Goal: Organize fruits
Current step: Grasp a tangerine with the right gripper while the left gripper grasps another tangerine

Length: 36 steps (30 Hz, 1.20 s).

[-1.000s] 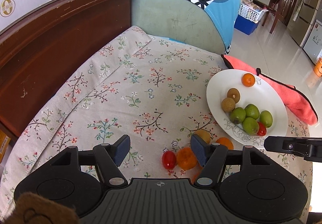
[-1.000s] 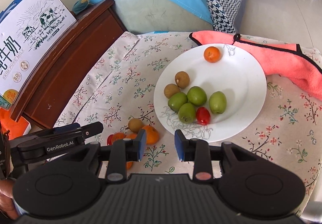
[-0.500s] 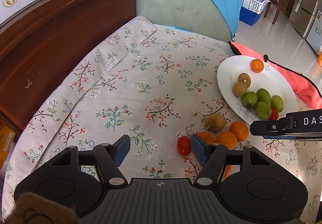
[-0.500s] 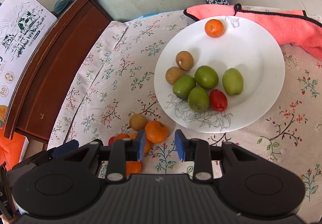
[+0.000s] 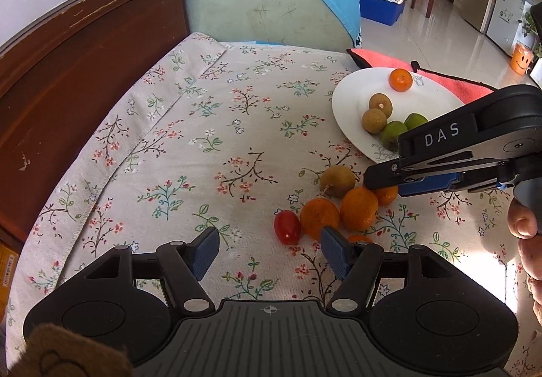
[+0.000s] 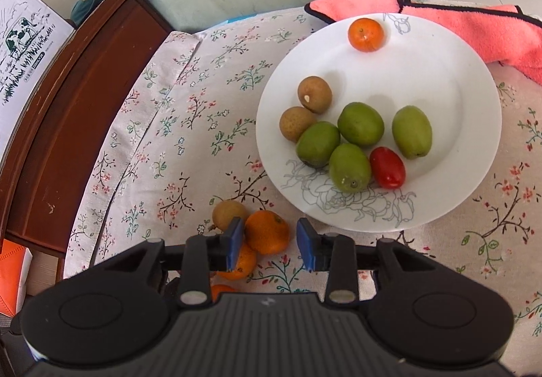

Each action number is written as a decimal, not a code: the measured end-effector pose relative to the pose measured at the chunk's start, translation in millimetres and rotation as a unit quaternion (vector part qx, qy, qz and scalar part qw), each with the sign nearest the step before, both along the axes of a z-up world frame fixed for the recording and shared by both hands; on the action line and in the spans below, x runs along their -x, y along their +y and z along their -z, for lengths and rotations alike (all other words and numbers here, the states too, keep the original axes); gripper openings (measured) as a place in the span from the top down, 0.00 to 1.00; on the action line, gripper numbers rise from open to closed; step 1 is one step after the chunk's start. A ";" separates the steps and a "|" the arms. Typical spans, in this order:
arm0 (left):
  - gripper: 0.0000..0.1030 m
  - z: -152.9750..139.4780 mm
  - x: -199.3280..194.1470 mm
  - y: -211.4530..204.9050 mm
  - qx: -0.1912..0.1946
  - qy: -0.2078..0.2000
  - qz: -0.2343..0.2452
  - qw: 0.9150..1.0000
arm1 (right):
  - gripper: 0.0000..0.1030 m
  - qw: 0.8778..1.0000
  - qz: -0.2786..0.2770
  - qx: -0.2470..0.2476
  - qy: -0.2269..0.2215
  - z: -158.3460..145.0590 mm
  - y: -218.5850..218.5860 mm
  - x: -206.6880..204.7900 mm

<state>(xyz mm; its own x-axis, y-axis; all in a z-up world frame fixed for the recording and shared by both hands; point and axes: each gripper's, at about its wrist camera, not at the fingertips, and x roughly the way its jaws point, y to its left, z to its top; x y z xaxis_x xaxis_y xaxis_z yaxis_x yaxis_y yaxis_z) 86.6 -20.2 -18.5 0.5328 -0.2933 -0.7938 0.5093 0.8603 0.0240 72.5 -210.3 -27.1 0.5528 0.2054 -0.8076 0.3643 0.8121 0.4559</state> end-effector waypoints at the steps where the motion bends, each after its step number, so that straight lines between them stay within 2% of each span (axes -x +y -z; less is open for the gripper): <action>1: 0.36 0.9 -0.2 -0.2 0.001 0.000 0.001 1.000 | 0.65 1.000 0.001 0.000 -0.001 0.4 0.1 -0.3; 10: 0.36 6.3 0.2 -2.7 0.004 0.003 0.006 1.000 | 0.68 1.000 0.003 -0.004 -0.004 1.6 -0.8 -1.4; 16: 0.36 5.8 0.2 -5.5 0.011 -0.007 0.013 1.000 | 0.66 1.000 0.010 -0.015 -0.002 4.6 -1.6 -3.7; 19: 0.37 6.6 -0.5 -8.2 0.010 -0.018 0.018 1.000 | 0.70 1.000 0.005 -0.003 -0.008 3.8 1.7 -3.7; 25: 0.37 9.3 0.6 -12.6 0.008 -0.038 0.047 0.998 | 0.71 1.000 0.001 -0.004 -0.009 1.8 0.7 -2.8; 32: 0.40 13.0 5.8 -20.6 -0.006 -0.078 0.098 0.992 | 0.71 1.000 0.001 -0.008 -0.014 -5.3 -3.9 0.8; 36: 0.41 16.7 1.3 -20.2 -0.001 -0.063 0.109 0.992 | 0.71 1.000 0.000 -0.007 -0.017 -8.5 -5.7 2.5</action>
